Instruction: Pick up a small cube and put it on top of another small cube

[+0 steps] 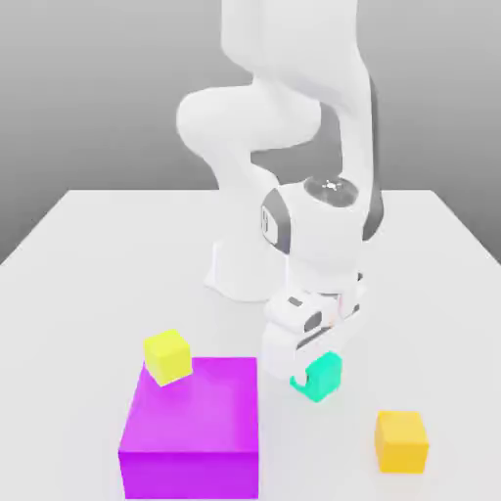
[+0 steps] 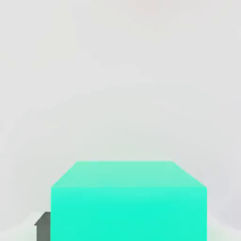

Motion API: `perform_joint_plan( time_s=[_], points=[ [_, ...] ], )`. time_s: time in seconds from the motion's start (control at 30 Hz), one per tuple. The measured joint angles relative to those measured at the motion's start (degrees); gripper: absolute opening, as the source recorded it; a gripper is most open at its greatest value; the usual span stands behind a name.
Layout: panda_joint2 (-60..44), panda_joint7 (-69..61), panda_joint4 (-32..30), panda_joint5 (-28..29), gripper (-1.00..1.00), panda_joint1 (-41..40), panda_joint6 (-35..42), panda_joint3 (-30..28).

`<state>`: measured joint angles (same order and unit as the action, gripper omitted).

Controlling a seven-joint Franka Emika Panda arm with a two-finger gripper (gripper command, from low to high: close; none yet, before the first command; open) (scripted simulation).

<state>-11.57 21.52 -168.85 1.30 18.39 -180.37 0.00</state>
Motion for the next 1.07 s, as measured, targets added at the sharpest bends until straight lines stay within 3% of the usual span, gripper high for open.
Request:
perform_joint_plan(
  time_s=[0.3, 0.73, 0.8, 0.93, 0.97, 1.07],
  points=[
    [17.16, -1.68, -2.51, -1.35, -1.00, -0.73, 14.62, 0.52],
    [32.81, -30.36, 10.00, 7.89, -1.00, -15.46, 42.13, -17.09],
    [32.10, -33.28, 10.62, 8.23, -1.00, -16.59, 42.13, -18.95],
    [25.43, -35.37, 9.08, 7.03, -1.00, -16.26, 34.05, -20.53],
    [24.19, -35.59, 8.75, 6.83, 1.00, -16.17, 32.49, -20.74],
    [24.19, -35.59, 8.75, 6.83, 1.00, -16.17, 32.49, -20.74]
  ],
)
